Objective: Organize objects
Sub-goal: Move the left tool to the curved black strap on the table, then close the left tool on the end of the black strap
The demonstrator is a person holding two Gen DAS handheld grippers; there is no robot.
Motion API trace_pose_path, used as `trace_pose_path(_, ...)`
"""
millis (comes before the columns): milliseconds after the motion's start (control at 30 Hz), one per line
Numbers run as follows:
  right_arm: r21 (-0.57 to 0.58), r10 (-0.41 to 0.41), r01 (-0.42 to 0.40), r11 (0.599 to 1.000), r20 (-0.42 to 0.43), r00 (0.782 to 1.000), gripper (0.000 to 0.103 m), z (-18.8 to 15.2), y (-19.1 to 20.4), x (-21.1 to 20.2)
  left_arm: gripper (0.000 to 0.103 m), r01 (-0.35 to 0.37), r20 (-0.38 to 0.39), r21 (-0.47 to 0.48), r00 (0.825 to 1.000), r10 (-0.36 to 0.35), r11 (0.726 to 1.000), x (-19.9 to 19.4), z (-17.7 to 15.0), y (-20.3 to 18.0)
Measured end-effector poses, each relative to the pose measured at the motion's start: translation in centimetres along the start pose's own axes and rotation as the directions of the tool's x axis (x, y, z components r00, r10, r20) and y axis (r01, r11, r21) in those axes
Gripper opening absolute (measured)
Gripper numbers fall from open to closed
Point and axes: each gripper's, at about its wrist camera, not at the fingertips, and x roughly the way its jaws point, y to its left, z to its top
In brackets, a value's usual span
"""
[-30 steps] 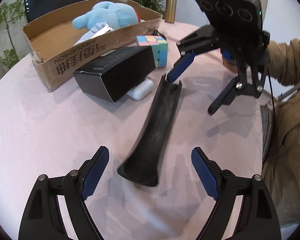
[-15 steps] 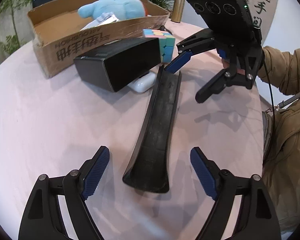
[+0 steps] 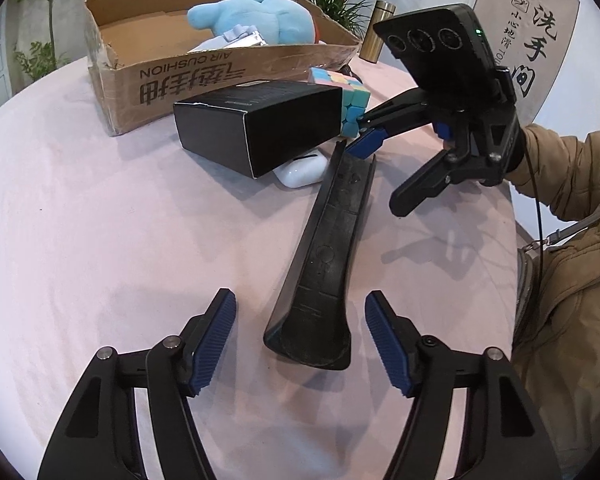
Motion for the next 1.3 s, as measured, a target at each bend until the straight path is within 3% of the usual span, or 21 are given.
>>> trace_pose_path(133, 0.046, 0.042, -0.042, 0.998, 0.001, 0.999, 0.061, 0.1, -0.7, -0.2, 0.062, 0.006, -0.006, -0.022, 1.0, -0.006, 1.0, 0.1, 0.3, 0.1)
trace_pose_path(200, 0.054, 0.054, -0.053, 0.997, -0.008, 0.999, 0.045, 0.2, -0.9, -0.2, 0.052, 0.01, -0.007, -0.037, 1.0, -0.011, 0.999, 0.0, 0.3, 0.2)
trace_pose_path(267, 0.058, 0.054, -0.052, 0.997, -0.025, 0.998, 0.037, 0.1, -1.1, 0.1, 0.046, 0.017, -0.007, -0.053, 1.0, -0.018, 0.998, -0.3, 0.1, 0.4)
trace_pose_path(300, 0.024, 0.093, -0.091, 0.996, -0.052, 0.994, 0.037, 0.1, -1.1, 0.1, 0.046, 0.018, -0.009, -0.055, 1.0, -0.019, 0.998, -0.2, 0.1, 0.4)
trace_pose_path(433, 0.032, 0.105, -0.104, 0.994, -0.042, 0.994, 0.036, 0.2, -1.4, -0.3, 0.045, 0.01, -0.033, -0.04, 0.999, -0.011, 0.999, -0.2, 0.0, -0.1)
trace_pose_path(600, 0.026, 0.107, -0.107, 0.994, -0.032, 0.994, 0.036, 0.7, -0.9, 0.1, 0.031, 0.013, -0.053, -0.039, 0.998, -0.015, 0.999, -0.3, -0.3, -0.6)
trace_pose_path(1167, -0.01, 0.129, -0.13, 0.991, -0.029, 0.991, 0.025, 1.2, -0.3, 0.4, 0.03, -0.043, -0.044, -0.032, 0.998, 0.041, 0.999, -0.5, -0.6, -1.3)
trace_pose_path(1300, -0.026, 0.14, -0.141, 0.99, -0.037, 0.989, 0.019, 0.9, -0.2, 0.2, 0.025, -0.051, -0.025, -0.045, 0.998, 0.05, 0.998, -1.1, -0.3, -1.0)
